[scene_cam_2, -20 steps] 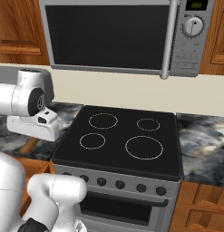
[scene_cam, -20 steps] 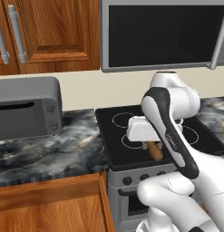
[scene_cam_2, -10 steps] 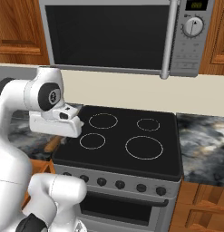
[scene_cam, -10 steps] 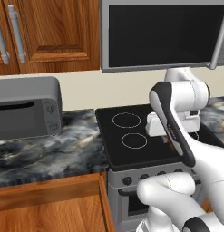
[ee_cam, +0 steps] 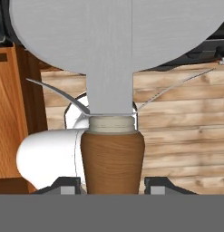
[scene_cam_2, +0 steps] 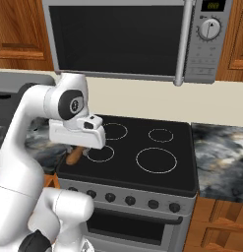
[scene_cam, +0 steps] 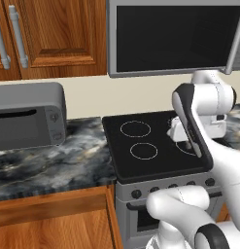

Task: Take the pizza cutter from the drawer on the left and place it on the dining counter for cutting.

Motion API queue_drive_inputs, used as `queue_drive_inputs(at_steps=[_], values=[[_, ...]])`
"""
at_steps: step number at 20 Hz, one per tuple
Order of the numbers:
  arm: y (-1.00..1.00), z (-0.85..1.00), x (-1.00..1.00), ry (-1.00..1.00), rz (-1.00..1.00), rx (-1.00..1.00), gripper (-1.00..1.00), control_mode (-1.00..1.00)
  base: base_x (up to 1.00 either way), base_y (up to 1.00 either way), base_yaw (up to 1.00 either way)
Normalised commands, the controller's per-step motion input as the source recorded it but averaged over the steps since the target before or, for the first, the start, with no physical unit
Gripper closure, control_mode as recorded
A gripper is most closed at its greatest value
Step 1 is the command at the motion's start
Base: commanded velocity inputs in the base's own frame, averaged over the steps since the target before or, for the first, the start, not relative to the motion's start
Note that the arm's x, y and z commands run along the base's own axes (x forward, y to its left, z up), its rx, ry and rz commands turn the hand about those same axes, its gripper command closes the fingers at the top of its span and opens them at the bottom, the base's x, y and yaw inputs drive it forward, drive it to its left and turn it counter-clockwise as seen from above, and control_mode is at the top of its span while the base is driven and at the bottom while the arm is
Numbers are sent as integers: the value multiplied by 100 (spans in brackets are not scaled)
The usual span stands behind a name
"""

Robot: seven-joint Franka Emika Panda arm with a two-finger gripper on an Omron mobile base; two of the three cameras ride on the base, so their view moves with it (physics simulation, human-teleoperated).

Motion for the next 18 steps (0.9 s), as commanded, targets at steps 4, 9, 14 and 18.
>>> queue_drive_inputs(at_steps=[4, 9, 14, 18], values=[[-10, 0, 11, 0, 0, 1, 100, -100, 0, 0, 0], [-2, 0, 1, 0, 0, 0, 100, -100, 0, 0, 0], [0, 0, 0, 0, 0, 0, 100, -100, 0, 0, 0], [0, 0, 0, 0, 0, 0, 100, -100, 0, 0, 0]])
